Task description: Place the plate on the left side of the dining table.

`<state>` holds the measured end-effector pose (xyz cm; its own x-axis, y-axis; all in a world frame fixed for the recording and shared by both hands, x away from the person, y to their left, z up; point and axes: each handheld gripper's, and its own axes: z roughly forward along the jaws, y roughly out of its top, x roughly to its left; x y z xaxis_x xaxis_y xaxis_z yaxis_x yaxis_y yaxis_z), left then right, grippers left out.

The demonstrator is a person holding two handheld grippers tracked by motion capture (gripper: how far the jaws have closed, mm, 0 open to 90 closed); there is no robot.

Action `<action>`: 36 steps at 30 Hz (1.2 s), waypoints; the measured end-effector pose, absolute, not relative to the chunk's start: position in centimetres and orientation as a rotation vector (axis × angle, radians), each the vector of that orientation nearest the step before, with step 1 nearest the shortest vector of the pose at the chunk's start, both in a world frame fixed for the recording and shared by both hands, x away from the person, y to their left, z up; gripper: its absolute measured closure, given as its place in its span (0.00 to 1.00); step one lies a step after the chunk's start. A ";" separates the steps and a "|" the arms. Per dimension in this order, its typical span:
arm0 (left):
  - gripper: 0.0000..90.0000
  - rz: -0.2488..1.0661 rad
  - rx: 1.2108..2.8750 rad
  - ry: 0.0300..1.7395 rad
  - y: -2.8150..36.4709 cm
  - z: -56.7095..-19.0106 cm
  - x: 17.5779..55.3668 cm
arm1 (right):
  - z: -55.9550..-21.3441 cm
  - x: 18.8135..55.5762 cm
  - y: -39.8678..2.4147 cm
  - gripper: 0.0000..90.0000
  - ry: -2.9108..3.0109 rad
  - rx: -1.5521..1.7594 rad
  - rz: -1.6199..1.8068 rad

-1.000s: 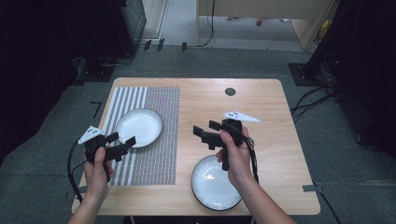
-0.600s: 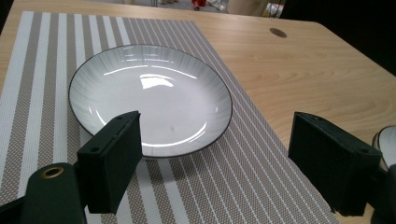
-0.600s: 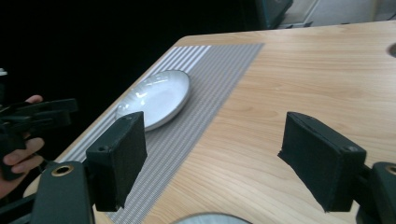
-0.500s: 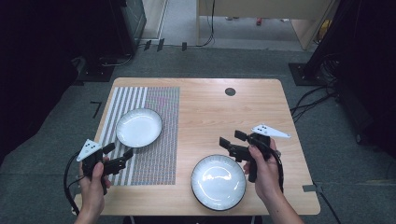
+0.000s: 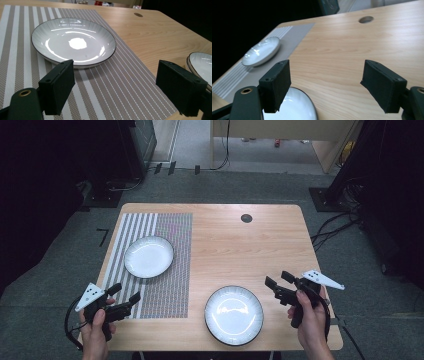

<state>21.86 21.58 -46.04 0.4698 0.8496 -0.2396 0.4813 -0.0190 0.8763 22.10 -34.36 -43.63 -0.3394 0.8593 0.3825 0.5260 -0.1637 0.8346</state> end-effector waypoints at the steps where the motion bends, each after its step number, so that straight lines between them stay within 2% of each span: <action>1: 0.17 0.435 1.662 1.167 21.7 -46.2 21.7 | -44.0 21.9 -34.8 0.26 1.786 1.591 1.489; 17: 0.16 0.477 1.692 1.271 24.7 -49.3 20.6 | -49.0 19.2 -41.4 0.27 1.689 1.739 1.288; 29: 0.15 0.530 1.710 1.373 27.0 -50.8 20.2 | -51.5 18.4 -43.9 0.27 1.646 1.799 1.156; 36: 0.15 0.548 1.755 1.372 26.7 -51.1 20.2 | -52.3 18.1 -44.5 0.27 1.650 1.832 1.085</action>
